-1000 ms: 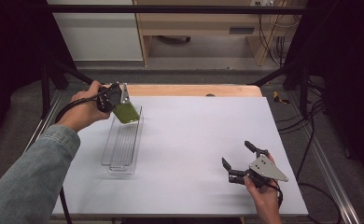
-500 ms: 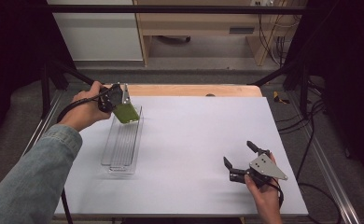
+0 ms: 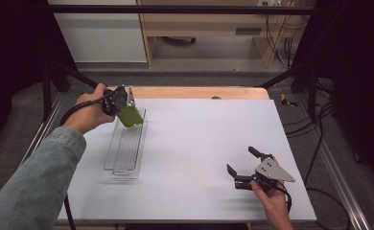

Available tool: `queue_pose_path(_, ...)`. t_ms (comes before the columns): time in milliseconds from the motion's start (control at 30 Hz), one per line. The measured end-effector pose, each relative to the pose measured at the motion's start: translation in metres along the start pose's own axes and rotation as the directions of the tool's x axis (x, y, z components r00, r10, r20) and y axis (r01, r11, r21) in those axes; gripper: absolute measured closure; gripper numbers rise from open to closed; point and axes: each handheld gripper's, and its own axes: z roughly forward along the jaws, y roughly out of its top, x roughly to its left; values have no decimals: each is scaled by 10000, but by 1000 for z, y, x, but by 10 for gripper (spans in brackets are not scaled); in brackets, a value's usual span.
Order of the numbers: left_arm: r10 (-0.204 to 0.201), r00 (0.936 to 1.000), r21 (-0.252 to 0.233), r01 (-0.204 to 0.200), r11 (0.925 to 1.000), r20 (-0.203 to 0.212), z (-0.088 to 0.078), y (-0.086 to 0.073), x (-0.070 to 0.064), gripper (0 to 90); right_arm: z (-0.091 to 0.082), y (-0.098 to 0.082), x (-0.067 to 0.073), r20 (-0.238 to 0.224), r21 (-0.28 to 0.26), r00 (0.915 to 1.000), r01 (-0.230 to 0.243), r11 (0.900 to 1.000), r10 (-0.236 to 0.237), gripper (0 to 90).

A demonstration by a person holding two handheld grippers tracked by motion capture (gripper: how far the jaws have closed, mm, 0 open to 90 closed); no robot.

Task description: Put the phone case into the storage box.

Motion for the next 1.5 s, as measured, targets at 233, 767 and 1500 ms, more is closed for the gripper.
queue_pose_path(233,38,10000,-15,-38,10000,4,2,0,0,797,1,0,1,-6,87,10000,68,9999,-68,28)
queue_pose_path(767,82,9999,-86,-82,9999,87,5,0,-1,797,1,0,1,58,51,10000,50,10000,-50,28)
queue_pose_path(1500,308,9995,-212,-307,9993,81,7,4,0,795,1,0,1,59,45,10000,34,10000,-34,28)
